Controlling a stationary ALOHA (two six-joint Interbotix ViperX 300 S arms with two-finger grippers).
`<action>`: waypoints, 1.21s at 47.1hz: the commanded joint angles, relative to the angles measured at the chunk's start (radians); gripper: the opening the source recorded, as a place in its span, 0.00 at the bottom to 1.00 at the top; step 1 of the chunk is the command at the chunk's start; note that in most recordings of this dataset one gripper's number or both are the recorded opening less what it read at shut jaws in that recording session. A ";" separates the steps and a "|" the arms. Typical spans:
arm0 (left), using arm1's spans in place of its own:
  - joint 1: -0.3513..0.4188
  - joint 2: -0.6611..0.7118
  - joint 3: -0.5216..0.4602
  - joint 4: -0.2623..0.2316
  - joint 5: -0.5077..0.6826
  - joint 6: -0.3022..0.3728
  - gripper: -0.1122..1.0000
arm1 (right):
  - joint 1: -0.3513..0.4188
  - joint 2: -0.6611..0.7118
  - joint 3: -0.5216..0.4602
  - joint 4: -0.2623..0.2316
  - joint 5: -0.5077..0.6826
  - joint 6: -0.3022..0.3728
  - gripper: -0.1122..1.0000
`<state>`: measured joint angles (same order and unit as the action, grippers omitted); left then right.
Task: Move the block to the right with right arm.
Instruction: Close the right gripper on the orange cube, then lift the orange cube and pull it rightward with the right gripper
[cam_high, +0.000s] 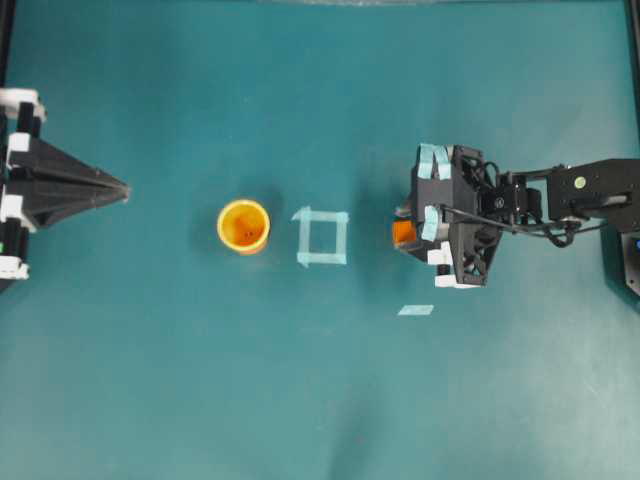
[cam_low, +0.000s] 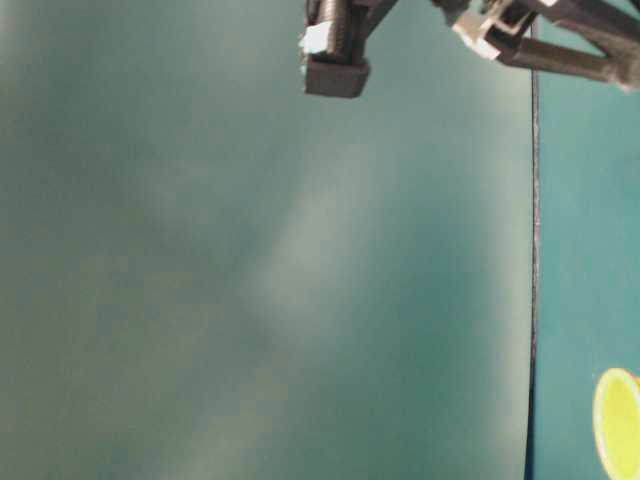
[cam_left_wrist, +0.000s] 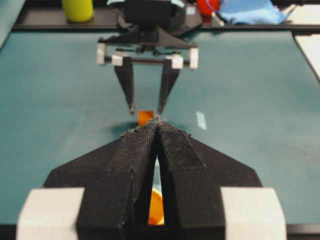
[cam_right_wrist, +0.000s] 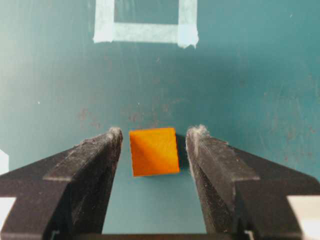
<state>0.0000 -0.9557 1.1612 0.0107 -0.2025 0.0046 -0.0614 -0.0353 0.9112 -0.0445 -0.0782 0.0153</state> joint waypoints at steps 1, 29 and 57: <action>0.002 0.008 -0.025 0.003 -0.005 0.000 0.10 | 0.002 -0.002 -0.002 0.002 -0.026 0.002 0.63; 0.002 0.008 -0.025 0.003 0.006 0.000 0.10 | 0.002 0.043 -0.017 0.002 -0.037 0.000 0.62; 0.002 0.006 -0.026 0.003 0.012 -0.017 0.10 | 0.008 -0.041 -0.069 0.008 0.081 0.002 0.47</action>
<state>0.0000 -0.9557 1.1628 0.0123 -0.1887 -0.0138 -0.0552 -0.0322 0.8698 -0.0399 -0.0169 0.0184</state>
